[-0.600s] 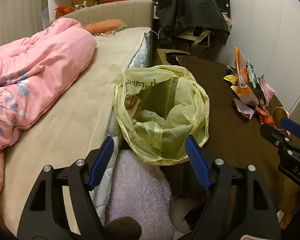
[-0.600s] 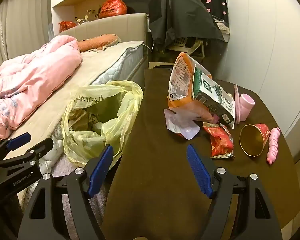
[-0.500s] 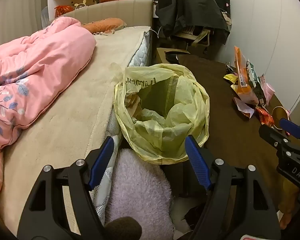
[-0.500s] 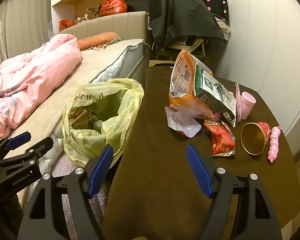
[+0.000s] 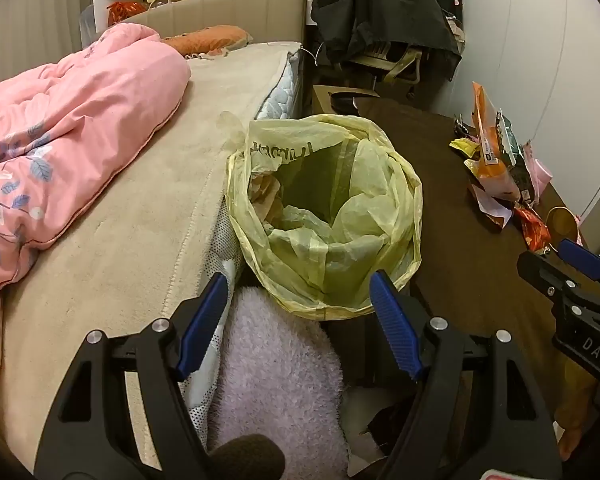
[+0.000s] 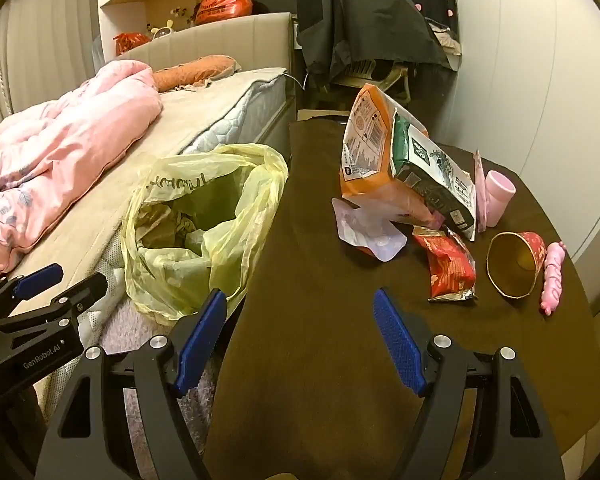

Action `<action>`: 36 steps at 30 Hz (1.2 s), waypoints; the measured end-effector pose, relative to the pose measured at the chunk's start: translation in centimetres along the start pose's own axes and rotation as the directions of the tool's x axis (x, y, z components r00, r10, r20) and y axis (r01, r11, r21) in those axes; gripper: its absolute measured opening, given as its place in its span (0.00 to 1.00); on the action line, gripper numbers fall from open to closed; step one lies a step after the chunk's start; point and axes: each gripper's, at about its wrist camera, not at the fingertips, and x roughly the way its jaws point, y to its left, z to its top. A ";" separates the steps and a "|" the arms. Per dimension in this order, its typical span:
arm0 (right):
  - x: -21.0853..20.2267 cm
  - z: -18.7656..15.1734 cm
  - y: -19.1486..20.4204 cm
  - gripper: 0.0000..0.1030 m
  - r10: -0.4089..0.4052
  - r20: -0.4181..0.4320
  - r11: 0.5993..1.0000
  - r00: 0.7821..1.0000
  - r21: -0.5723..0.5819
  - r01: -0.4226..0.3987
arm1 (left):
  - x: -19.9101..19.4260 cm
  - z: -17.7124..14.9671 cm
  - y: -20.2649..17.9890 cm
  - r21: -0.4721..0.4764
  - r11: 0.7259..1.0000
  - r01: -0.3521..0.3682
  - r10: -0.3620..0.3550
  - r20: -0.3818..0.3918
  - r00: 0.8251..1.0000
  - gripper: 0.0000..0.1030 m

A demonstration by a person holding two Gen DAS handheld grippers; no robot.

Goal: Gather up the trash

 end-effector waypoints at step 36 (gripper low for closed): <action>-0.3 -0.1 -0.3 0.69 -0.001 0.005 1.000 1.000 0.010 0.001 | 0.0 0.0 -0.1 0.000 1.000 0.000 0.000 -0.001 1.000 0.68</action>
